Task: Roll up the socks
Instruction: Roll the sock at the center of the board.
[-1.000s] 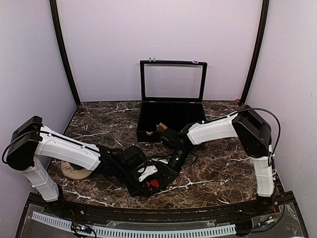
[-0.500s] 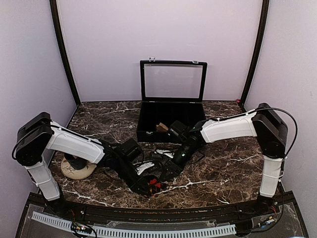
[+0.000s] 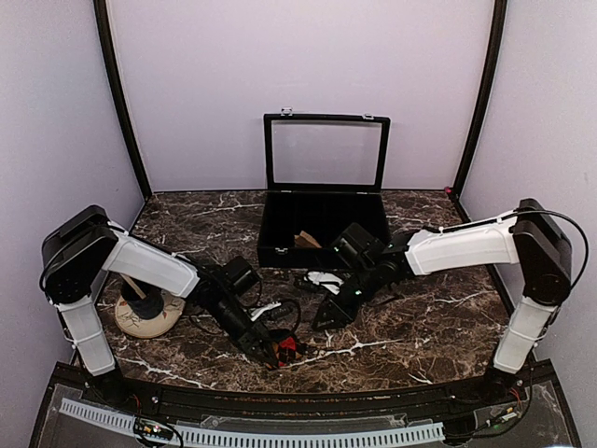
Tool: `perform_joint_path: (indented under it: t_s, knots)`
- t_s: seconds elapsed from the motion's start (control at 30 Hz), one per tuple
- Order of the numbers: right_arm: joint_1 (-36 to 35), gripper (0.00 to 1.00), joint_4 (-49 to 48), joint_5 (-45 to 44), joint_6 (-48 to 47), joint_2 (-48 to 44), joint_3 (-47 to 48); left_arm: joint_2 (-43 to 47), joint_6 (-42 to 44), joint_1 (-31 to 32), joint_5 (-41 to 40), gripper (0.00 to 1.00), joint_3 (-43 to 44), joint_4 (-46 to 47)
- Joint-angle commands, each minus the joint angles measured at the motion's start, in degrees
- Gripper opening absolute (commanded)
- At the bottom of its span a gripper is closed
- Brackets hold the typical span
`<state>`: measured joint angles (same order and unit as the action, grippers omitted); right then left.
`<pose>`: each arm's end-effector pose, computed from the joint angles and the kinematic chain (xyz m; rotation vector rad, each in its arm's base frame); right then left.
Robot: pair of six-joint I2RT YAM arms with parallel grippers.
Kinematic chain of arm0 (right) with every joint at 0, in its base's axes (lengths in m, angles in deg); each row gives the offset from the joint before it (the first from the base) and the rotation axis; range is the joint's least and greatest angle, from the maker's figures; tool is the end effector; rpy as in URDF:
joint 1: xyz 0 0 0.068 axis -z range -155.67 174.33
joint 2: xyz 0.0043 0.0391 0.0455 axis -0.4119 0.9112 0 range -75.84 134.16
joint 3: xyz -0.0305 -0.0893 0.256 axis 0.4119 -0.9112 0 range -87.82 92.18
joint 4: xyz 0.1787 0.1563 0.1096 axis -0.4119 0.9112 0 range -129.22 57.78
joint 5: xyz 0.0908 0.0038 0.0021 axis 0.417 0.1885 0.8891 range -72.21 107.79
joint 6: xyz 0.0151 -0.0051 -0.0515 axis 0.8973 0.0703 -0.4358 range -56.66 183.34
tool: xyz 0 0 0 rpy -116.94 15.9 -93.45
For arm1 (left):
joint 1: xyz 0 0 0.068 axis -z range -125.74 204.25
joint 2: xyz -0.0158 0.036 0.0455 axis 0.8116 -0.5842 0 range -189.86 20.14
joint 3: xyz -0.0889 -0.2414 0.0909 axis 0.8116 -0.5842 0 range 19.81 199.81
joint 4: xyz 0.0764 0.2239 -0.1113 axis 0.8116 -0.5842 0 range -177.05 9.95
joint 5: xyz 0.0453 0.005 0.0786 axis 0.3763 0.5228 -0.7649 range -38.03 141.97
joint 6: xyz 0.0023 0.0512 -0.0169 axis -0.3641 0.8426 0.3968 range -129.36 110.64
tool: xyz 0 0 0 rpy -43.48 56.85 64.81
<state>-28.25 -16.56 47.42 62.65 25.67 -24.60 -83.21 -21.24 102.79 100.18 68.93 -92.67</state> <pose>0.2007 0.2912 0.1758 -1.4016 2.3745 0.9659 0.1861 -0.2508 0.1168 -1.0980 -2.5174 1.3392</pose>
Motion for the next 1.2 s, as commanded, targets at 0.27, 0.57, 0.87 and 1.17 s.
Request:
perform_joint_path:
  t_s: [0.27, 0.57, 0.87, 1.17]
  knots:
    - [-14.2, 0.36, -7.4, -25.3, -9.1, -8.9, -6.3, -6.2, 5.9, -2.6, 3.2, 0.0, 2.4, -11.4]
    - [-22.0, 0.43, -8.5, -36.1, -14.8, -5.0, -4.4, -8.6, 10.1, -3.8, 4.9, 0.0, 5.3, -16.5]
    - [-24.2, 0.48, -9.1, -39.7, -20.3, 1.6, 1.0, -9.9, 14.1, -4.9, 5.3, 0.0, 7.5, -20.9]
    - [-24.9, 0.49, -7.6, -39.1, -24.1, 6.0, 6.4, -11.1, 17.6, -5.9, 5.5, 0.0, 8.9, -24.4]
